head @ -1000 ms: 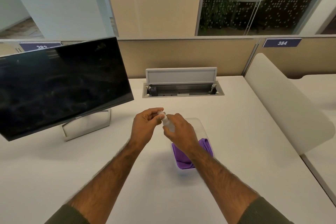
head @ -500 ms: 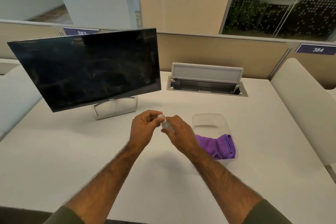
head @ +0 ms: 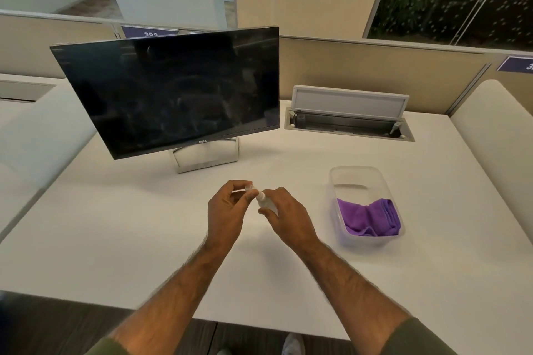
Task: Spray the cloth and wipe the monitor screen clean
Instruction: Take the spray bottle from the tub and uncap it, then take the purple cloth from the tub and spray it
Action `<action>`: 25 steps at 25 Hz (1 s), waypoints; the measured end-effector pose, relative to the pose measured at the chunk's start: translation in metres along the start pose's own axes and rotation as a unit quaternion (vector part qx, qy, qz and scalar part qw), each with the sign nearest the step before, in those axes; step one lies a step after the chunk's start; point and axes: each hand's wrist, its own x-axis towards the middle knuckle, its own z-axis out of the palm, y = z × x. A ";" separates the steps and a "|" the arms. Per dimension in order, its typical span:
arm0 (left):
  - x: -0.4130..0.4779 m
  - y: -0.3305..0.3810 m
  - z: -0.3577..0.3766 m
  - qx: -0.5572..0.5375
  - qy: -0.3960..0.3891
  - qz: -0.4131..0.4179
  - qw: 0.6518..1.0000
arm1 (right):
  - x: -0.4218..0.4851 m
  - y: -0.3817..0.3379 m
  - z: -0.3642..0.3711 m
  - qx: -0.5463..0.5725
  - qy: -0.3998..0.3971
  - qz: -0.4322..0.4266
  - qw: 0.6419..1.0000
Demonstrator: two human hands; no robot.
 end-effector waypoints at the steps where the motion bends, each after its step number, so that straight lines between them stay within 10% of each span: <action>1: 0.001 -0.004 -0.004 0.010 0.008 0.001 1.000 | -0.001 -0.001 0.002 0.002 0.004 0.007 1.000; 25: -0.017 -0.118 -0.029 0.309 -0.179 0.021 0.934 | -0.010 0.010 0.003 0.027 0.099 0.055 0.993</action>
